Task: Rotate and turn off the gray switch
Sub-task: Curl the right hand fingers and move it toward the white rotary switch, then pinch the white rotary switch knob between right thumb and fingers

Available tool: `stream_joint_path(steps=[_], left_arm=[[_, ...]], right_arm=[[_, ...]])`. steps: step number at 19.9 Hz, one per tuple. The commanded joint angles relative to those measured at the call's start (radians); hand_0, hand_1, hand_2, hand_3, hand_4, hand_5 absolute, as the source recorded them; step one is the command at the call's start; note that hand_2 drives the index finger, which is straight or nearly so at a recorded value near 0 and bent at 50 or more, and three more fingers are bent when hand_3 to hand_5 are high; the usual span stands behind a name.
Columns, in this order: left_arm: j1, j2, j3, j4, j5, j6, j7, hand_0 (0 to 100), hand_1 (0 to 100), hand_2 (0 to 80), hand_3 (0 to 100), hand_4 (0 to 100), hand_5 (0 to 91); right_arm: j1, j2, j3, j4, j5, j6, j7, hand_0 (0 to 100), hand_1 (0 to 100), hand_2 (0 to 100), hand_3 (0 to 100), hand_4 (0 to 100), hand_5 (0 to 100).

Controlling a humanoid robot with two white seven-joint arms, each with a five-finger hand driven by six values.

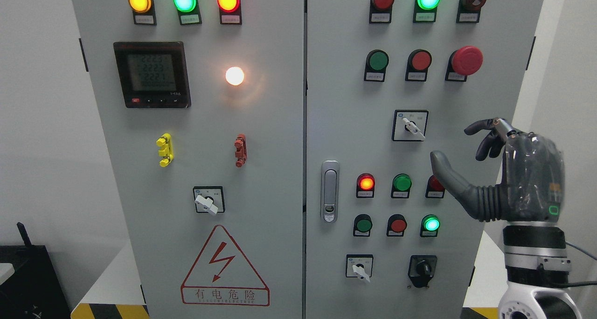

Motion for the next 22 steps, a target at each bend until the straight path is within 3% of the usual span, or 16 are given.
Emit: stream_joint_path(steps=[1, 11, 22], left_arm=[[0.0, 0.0, 0.032, 0.0, 0.0, 0.0, 0.0, 12, 39, 0.0, 0, 0, 0.0], [0.0, 0.0, 0.032, -0.001, 0.0, 0.0, 0.0, 12, 39, 0.0, 0, 0, 0.0], [0.0, 0.0, 0.032, -0.001, 0.0, 0.0, 0.0, 12, 39, 0.0, 0, 0, 0.0]], right_arm=[[-0.027, 0.017, 0.017, 0.072, 0.003, 0.001, -0.001, 3, 35, 47, 85, 87, 100], [-0.09, 0.016, 0.018, 0.123, 0.006, 0.076, 0.0, 2, 36, 50, 86, 87, 100], [-0.104, 0.016, 0.038, 0.13, 0.006, 0.12, 0.0, 0, 38, 54, 85, 87, 100]])
